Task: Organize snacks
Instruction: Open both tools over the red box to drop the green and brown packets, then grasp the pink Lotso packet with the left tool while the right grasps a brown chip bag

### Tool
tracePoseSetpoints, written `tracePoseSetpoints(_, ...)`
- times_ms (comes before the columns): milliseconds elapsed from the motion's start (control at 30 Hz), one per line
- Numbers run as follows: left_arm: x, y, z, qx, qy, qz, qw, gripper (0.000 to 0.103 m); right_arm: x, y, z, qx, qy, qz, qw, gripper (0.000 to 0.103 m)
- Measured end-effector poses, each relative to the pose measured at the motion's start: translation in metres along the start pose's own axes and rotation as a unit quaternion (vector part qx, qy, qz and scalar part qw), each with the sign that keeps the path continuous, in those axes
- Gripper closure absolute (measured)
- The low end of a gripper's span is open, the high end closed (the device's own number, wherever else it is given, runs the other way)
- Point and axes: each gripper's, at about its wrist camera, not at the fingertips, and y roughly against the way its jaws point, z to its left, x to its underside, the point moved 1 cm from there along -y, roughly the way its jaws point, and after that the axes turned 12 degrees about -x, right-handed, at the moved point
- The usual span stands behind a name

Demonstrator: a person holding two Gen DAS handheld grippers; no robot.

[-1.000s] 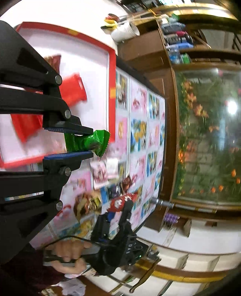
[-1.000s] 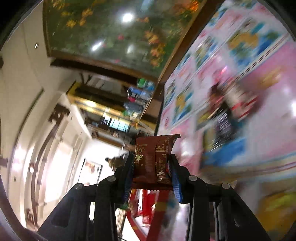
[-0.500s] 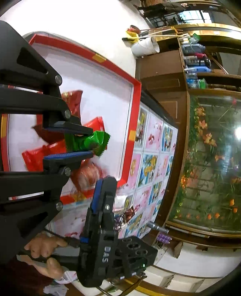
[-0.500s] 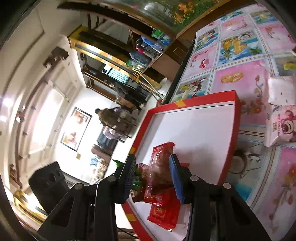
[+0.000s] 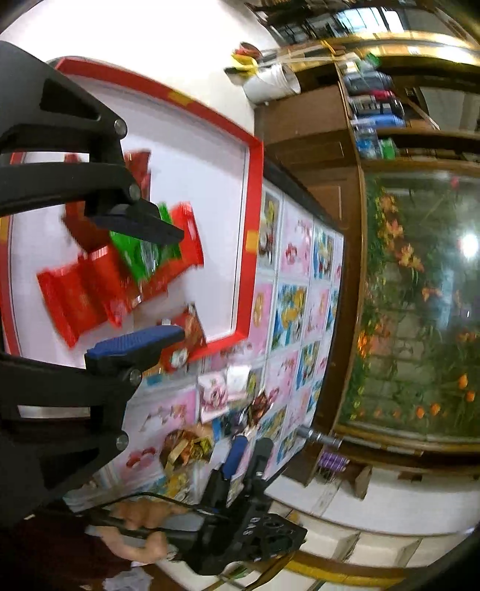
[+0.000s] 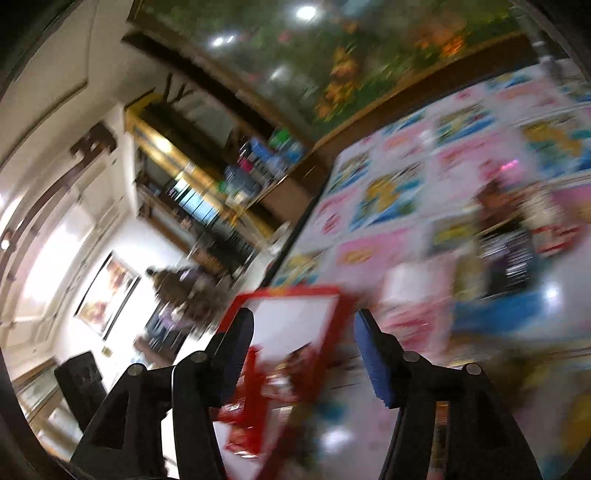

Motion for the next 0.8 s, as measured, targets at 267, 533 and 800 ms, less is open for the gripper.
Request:
tracePoseSetpoints(267, 0.002, -0.002, -0.049, 0.034, -0.05, 0.004, 0.9982, 0.042, -0.015, 0.074, -0.046, 0.052, -0.042, -0.053, 0.996, 0.038)
tracePoseSetpoints(533, 0.009, -0.009, -0.081, 0.058, -0.077, 0.029, 0.9949, 0.041, -0.004, 0.052, -0.055, 0.081, -0.041, 0.032, 0.995, 0.037)
tracePoseSetpoints(800, 0.006, -0.009, -0.09, 0.058, -0.096, 0.026, 0.9933, 0.041, 0.019, 0.016, -0.037, 0.142, 0.031, 0.111, 0.983, 0.028)
